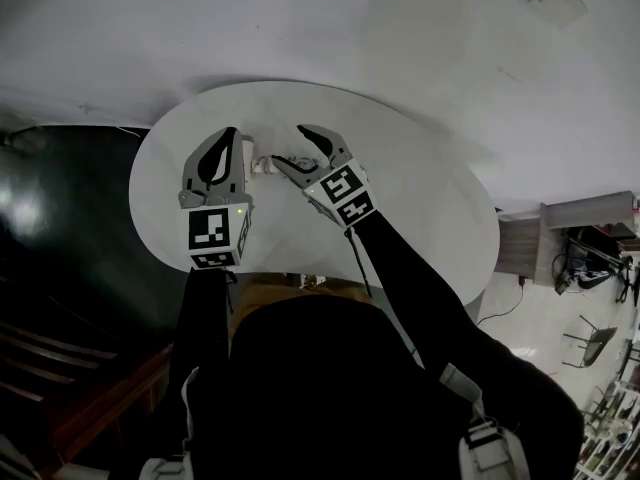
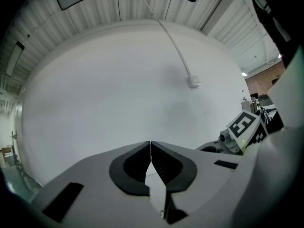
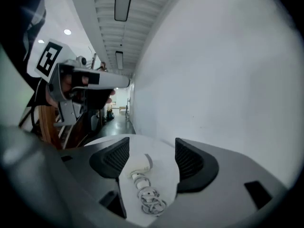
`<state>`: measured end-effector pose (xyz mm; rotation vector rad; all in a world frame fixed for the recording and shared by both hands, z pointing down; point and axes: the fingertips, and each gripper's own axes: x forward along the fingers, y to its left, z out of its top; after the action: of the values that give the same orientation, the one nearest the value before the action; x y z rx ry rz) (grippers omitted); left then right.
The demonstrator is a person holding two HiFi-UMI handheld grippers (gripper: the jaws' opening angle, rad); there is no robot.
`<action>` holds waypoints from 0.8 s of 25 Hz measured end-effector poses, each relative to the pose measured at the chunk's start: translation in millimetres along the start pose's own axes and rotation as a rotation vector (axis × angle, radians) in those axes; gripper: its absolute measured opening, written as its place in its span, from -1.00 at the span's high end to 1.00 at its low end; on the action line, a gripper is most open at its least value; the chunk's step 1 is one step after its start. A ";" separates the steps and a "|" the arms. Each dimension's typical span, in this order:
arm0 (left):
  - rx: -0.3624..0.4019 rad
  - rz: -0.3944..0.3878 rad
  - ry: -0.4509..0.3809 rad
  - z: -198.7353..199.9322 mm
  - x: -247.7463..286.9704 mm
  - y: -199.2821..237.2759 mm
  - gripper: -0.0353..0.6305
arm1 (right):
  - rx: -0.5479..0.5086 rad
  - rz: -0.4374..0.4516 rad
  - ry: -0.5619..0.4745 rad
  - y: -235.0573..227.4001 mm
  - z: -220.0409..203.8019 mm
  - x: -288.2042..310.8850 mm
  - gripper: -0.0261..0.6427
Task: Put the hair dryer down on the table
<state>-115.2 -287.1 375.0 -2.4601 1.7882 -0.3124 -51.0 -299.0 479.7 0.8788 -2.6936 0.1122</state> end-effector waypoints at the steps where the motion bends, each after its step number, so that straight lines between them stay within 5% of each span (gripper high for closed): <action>1: 0.007 -0.004 0.001 1.4 -0.7 -3.4 0.84 | 0.000 -0.027 -0.030 -3.0 8.0 -7.4 -0.01; 10: 0.035 -0.037 -0.028 21.9 -4.1 -20.4 0.84 | -0.037 -0.160 -0.189 -21.5 62.8 -65.5 0.00; 20: 0.044 -0.122 -0.079 40.6 -0.3 -58.6 0.84 | -0.008 -0.313 -0.241 -34.9 71.1 -116.1 0.17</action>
<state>-52.0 -270.6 346.4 -2.5192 1.5876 -0.2563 39.8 -273.7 375.4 1.3768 -2.7238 -0.0788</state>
